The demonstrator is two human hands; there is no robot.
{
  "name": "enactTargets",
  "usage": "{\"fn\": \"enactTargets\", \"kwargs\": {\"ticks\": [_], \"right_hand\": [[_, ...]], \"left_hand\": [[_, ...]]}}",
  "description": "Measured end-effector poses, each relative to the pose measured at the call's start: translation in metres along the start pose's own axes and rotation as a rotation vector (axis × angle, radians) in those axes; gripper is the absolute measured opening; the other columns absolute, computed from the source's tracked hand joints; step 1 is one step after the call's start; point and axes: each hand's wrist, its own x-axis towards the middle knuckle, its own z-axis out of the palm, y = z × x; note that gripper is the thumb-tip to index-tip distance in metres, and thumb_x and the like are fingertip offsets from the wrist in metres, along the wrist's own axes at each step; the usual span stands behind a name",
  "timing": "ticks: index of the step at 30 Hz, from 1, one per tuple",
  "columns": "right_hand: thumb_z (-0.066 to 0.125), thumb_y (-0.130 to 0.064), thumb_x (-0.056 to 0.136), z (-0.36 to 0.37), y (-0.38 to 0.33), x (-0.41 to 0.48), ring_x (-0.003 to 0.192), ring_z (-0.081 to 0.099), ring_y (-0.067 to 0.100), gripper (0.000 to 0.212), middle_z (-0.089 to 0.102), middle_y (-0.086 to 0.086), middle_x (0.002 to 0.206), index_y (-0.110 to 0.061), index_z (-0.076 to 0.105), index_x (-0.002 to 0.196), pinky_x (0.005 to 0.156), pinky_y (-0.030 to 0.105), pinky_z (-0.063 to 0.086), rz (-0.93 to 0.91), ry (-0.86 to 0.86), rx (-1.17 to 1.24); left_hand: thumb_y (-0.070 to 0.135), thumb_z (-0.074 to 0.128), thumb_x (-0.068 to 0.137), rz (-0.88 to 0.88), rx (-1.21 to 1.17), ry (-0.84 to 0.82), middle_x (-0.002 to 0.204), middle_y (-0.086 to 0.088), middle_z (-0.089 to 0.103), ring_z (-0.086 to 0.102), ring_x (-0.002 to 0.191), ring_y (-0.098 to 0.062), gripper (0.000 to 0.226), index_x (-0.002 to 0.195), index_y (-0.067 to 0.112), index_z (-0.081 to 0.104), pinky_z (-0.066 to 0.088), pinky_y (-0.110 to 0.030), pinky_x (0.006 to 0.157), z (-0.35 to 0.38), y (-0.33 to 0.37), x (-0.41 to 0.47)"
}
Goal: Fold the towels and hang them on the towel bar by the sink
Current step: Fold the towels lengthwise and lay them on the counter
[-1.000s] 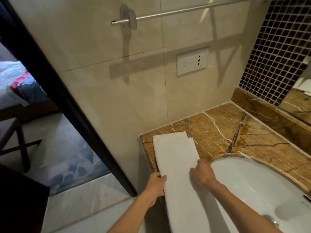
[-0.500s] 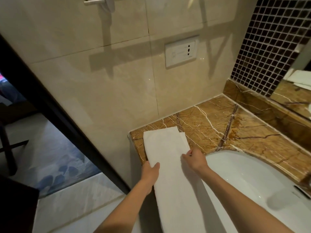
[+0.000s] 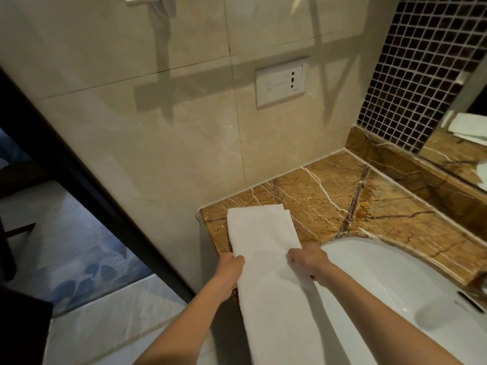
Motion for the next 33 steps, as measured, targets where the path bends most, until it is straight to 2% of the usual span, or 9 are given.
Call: {"fn": "enactTargets", "kwargs": {"ticks": [5, 9, 12, 16, 19, 22, 26, 29, 33], "right_hand": [[0.059, -0.027, 0.078, 0.0, -0.007, 0.008, 0.078, 0.057, 0.025, 0.017, 0.057, 0.003, 0.079, -0.01, 0.057, 0.082, 0.059, 0.025, 0.04, -0.052, 0.022, -0.054], [0.06, -0.02, 0.081, 0.003, -0.016, 0.021, 0.064, 0.051, 0.024, 0.027, 0.05, 0.001, 0.058, -0.015, 0.046, 0.057, 0.058, 0.026, 0.037, -0.115, 0.094, 0.075], [0.064, -0.023, 0.081, 0.005, -0.021, 0.031, 0.054, 0.047, 0.018, 0.033, 0.047, -0.002, 0.052, -0.016, 0.047, 0.054, 0.052, 0.026, 0.034, -0.107, 0.111, 0.073], [0.061, -0.024, 0.084, 0.008, -0.025, 0.043, 0.072, 0.056, 0.023, 0.021, 0.056, 0.0, 0.066, -0.014, 0.055, 0.066, 0.063, 0.025, 0.038, -0.098, 0.115, -0.016], [0.058, -0.018, 0.085, 0.009, -0.029, 0.051, 0.072, 0.053, 0.023, 0.027, 0.05, -0.003, 0.06, -0.017, 0.047, 0.06, 0.062, 0.026, 0.037, -0.12, 0.131, -0.076], [0.058, -0.017, 0.087, 0.009, -0.039, 0.06, 0.076, 0.054, 0.024, 0.024, 0.052, 0.0, 0.068, -0.014, 0.047, 0.066, 0.065, 0.028, 0.039, -0.149, 0.12, -0.052], [0.056, -0.019, 0.089, 0.011, -0.05, 0.068, 0.074, 0.051, 0.024, 0.017, 0.052, 0.005, 0.076, -0.011, 0.048, 0.076, 0.062, 0.029, 0.037, -0.175, 0.121, -0.026], [0.053, -0.016, 0.088, 0.012, -0.05, 0.069, 0.066, 0.044, 0.019, 0.018, 0.048, 0.003, 0.072, -0.013, 0.043, 0.072, 0.055, 0.029, 0.033, -0.172, 0.139, -0.005], [0.053, -0.015, 0.087, 0.007, -0.049, 0.064, 0.062, 0.042, 0.019, 0.027, 0.045, 0.002, 0.066, -0.014, 0.04, 0.063, 0.056, 0.03, 0.031, -0.18, 0.159, 0.03]], "left_hand": [[0.001, 0.047, 0.087, 0.064, 0.023, 0.07, 0.092, -0.01, 0.066, 0.065, 0.079, -0.021, 0.015, 0.096, 0.007, 0.058, 0.048, -0.021, 0.046, 0.002, 0.011, 0.012], [0.014, 0.05, 0.093, 0.102, 0.043, 0.118, 0.1, -0.009, 0.065, 0.064, 0.089, -0.024, 0.017, 0.108, 0.006, 0.055, 0.051, -0.028, 0.062, 0.005, 0.02, 0.03], [0.018, 0.047, 0.096, 0.105, 0.052, 0.154, 0.106, -0.014, 0.064, 0.063, 0.093, -0.028, 0.024, 0.11, 0.001, 0.056, 0.05, -0.03, 0.069, 0.006, 0.026, 0.045], [0.018, 0.045, 0.096, 0.106, 0.057, 0.174, 0.105, -0.015, 0.064, 0.063, 0.095, -0.03, 0.022, 0.106, 0.002, 0.056, 0.051, -0.033, 0.073, 0.007, 0.029, 0.059], [0.014, 0.043, 0.094, 0.109, 0.041, 0.172, 0.105, -0.015, 0.064, 0.063, 0.096, -0.032, 0.02, 0.105, 0.003, 0.056, 0.05, -0.032, 0.074, 0.007, 0.033, 0.068], [0.014, 0.043, 0.094, 0.118, 0.011, 0.173, 0.104, -0.013, 0.063, 0.063, 0.096, -0.03, 0.011, 0.092, 0.012, 0.053, 0.054, -0.04, 0.084, 0.006, 0.041, 0.077], [0.018, 0.046, 0.096, 0.135, -0.019, 0.182, 0.101, -0.01, 0.064, 0.063, 0.092, -0.028, 0.012, 0.086, 0.016, 0.052, 0.053, -0.038, 0.08, 0.003, 0.049, 0.09], [0.023, 0.045, 0.097, 0.124, -0.033, 0.17, 0.095, -0.013, 0.061, 0.059, 0.086, -0.025, 0.019, 0.086, 0.008, 0.051, 0.048, -0.036, 0.078, 0.001, 0.05, 0.095], [0.013, 0.041, 0.09, 0.091, -0.066, 0.11, 0.092, -0.014, 0.058, 0.055, 0.082, -0.024, 0.016, 0.091, 0.006, 0.055, 0.042, -0.034, 0.074, 0.0, 0.054, 0.091]]}}
